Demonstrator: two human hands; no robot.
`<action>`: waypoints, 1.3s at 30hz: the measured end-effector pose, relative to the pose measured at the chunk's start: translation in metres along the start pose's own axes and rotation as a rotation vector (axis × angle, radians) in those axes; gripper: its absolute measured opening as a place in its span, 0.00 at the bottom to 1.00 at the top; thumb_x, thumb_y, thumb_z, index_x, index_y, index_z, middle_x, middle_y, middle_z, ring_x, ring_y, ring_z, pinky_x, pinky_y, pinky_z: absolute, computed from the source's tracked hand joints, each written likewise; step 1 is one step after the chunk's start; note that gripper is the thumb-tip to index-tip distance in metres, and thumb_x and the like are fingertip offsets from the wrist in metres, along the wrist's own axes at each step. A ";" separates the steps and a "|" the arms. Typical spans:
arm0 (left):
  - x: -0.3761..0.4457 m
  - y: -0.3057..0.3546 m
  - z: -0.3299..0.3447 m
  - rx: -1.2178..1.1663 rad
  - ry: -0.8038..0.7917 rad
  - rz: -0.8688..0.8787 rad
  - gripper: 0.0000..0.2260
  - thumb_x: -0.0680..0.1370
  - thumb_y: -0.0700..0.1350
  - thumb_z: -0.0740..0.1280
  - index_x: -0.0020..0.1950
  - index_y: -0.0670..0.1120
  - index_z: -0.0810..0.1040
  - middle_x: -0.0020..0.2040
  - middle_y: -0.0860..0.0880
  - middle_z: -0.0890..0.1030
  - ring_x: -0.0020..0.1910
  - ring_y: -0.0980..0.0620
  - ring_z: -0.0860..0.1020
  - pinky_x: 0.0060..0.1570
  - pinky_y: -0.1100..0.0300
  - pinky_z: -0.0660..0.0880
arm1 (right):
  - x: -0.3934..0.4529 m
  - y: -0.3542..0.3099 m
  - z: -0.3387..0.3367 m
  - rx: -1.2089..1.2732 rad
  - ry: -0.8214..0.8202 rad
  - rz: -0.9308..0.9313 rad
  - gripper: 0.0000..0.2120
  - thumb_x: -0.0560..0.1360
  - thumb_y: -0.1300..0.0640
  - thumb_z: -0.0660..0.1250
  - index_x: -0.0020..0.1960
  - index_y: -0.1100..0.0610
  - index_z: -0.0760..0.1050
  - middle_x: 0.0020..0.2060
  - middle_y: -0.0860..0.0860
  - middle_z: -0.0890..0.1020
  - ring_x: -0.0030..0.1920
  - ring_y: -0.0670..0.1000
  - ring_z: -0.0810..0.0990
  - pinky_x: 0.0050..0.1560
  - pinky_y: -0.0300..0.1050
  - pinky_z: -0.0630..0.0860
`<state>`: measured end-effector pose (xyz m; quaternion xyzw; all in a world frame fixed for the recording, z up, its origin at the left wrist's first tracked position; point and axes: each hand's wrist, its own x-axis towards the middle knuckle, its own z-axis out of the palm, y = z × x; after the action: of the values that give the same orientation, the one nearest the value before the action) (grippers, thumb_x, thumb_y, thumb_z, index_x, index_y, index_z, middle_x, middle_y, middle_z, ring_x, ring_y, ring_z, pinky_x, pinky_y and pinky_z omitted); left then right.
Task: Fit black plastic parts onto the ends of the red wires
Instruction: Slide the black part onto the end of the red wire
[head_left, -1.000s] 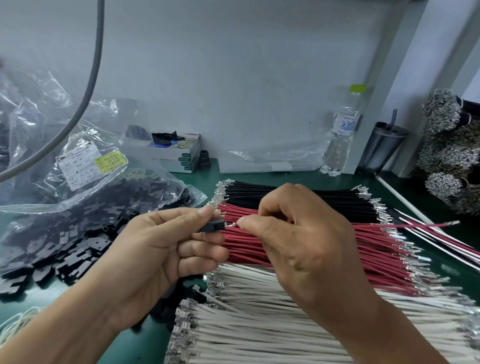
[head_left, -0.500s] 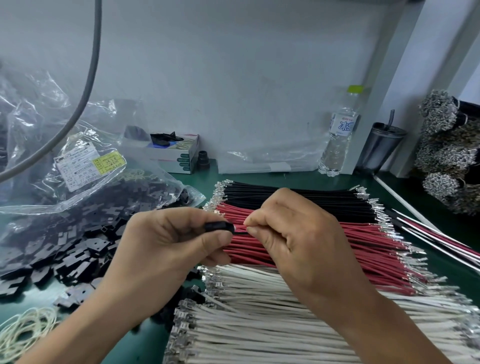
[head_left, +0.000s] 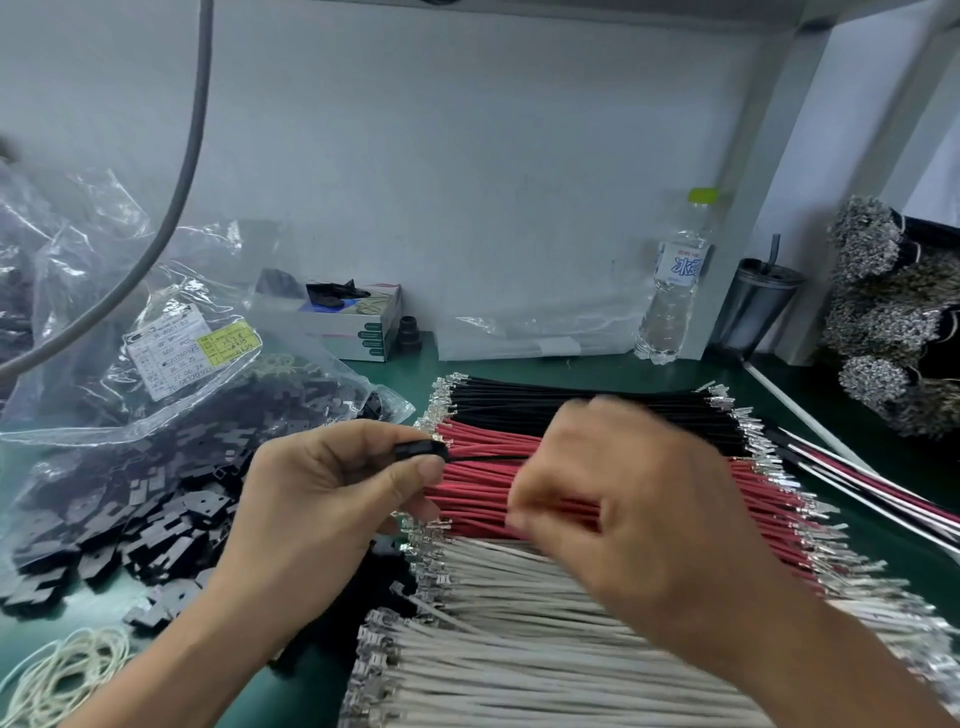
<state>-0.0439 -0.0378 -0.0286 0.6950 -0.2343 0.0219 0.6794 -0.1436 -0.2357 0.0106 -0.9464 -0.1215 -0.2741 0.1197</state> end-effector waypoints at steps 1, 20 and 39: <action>0.000 -0.001 0.000 0.005 -0.003 0.004 0.08 0.67 0.47 0.79 0.45 0.54 0.89 0.37 0.46 0.87 0.33 0.47 0.86 0.29 0.60 0.81 | -0.003 -0.002 0.005 -0.010 -0.135 0.023 0.07 0.73 0.41 0.70 0.46 0.44 0.80 0.41 0.39 0.76 0.44 0.40 0.71 0.43 0.45 0.74; 0.003 -0.006 0.001 -0.036 -0.051 -0.009 0.11 0.65 0.48 0.79 0.46 0.51 0.89 0.38 0.43 0.87 0.34 0.44 0.87 0.30 0.56 0.82 | -0.014 0.006 0.012 0.350 0.061 0.216 0.05 0.78 0.51 0.66 0.48 0.43 0.81 0.43 0.41 0.79 0.44 0.46 0.79 0.41 0.40 0.74; -0.003 0.000 0.008 -0.095 -0.106 0.099 0.12 0.63 0.43 0.78 0.46 0.49 0.90 0.36 0.40 0.86 0.33 0.42 0.86 0.31 0.59 0.82 | -0.006 -0.004 0.016 -0.027 0.283 0.027 0.09 0.80 0.52 0.63 0.46 0.50 0.81 0.40 0.42 0.77 0.32 0.42 0.74 0.26 0.41 0.72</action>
<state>-0.0487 -0.0448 -0.0306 0.6496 -0.3049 0.0074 0.6964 -0.1415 -0.2277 -0.0048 -0.9015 -0.0868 -0.4047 0.1266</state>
